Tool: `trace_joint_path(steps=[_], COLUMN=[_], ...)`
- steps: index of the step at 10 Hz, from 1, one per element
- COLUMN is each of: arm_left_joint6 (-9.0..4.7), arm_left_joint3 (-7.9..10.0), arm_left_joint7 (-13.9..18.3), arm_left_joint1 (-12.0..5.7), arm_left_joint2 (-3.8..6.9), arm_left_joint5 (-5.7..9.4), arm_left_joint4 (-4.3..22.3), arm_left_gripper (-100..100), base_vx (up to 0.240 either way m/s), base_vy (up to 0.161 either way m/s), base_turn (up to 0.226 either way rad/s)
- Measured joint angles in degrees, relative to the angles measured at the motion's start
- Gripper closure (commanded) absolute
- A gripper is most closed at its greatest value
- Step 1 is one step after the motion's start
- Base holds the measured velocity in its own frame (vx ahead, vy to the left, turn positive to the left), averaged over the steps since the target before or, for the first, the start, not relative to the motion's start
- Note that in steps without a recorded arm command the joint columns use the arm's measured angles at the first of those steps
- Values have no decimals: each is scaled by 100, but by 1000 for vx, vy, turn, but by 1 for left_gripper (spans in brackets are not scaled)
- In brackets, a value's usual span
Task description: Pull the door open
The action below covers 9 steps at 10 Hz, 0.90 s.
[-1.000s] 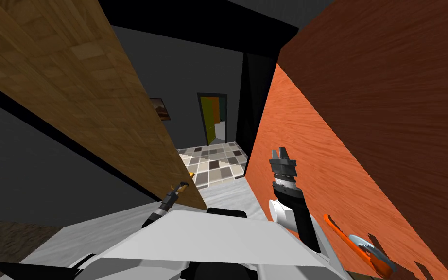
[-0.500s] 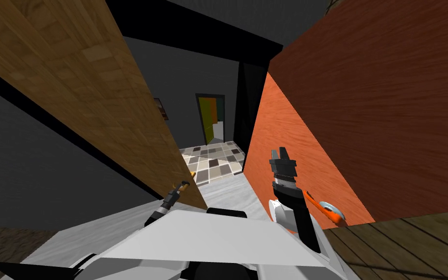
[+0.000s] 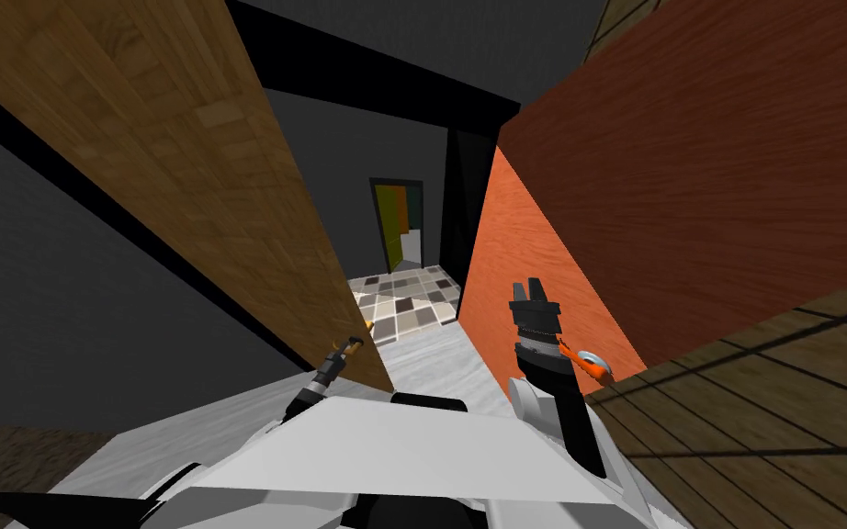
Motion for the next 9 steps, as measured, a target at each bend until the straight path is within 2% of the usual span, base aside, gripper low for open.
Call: trace_joint_path(steps=[1, 2, 3, 4, 5, 6, 7, 8, 9], arm_left_joint6=[53, 1, 126, 207, 505, 504, 441, 646, 644], arm_left_joint3=[-9, -17, -23, -36, -39, -60, -74, -77, -96], arm_left_joint7=[0, -31, -59, -85, -116, -125, -120, -142, -165], arm_left_joint1=[-60, -226, -209, -348, -169, -330, -360, -291, -501], arm_left_joint2=[-4, -54, -73, -117, -134, -170, -177, -197, -251], arm_left_joint5=[-7, -17, -21, -32, -35, -52, -61, -65, -79], arm_left_joint4=[15, 239, 66, 126, -377, -194, -79, -353, -133], arm_left_gripper=[100, 100, 100, 100, 100, 100, 100, 100, 100], base_vx=[-150, -195, -213, -228, -149, -41, -120, -148, -170], base_vy=[45, 56, 63, 68, 55, 21, 74, 93, 91], base_turn=[-59, -105, -75, -106, -22, 7, -71, -77, -100])
